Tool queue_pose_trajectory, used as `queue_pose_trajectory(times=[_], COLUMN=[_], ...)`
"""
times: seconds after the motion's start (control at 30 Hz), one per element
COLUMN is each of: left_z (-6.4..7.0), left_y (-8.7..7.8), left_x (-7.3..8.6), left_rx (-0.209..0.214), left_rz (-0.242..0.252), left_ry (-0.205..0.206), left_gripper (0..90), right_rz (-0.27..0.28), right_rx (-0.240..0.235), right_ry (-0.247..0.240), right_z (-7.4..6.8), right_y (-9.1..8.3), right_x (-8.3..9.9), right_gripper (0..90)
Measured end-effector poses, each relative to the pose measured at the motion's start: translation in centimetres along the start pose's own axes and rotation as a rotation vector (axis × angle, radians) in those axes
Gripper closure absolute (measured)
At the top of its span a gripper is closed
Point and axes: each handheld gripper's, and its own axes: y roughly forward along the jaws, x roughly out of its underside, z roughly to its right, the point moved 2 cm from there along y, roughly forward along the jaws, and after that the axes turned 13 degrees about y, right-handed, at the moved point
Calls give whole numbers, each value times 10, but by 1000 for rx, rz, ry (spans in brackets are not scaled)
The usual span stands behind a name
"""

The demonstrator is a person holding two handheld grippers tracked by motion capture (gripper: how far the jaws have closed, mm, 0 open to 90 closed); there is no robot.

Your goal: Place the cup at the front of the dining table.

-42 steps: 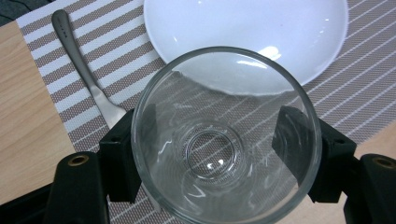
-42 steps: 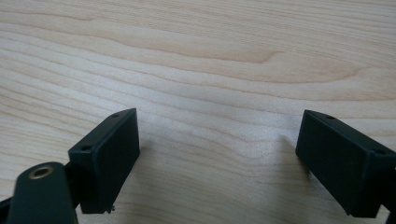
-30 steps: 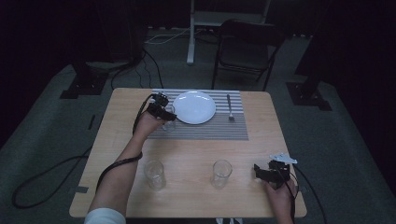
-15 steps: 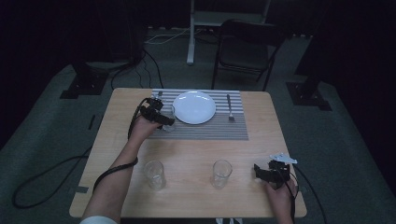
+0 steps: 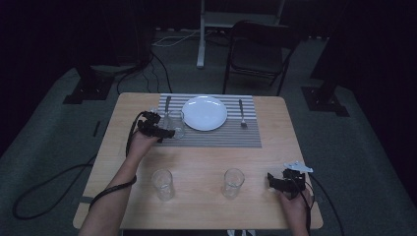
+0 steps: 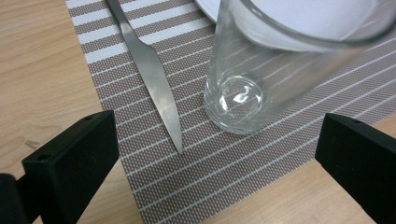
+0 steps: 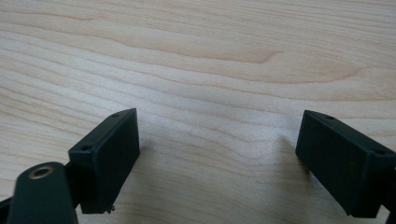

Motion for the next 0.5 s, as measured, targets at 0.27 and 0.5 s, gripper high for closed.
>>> queue_pose_trajectory(times=[0.27, 0.5], left_z=[1, -8], left_y=[-4, -9], left_x=[26, 50], left_rx=[28, -7], left_rz=[-50, -73], left_ry=[28, 9], left_gripper=[1, 1], right_rz=[0, 0], right_rx=[0, 0], right_ry=[1, 1], right_z=[0, 0], right_y=[0, 0], right_x=[0, 0], right_gripper=[132, 132])
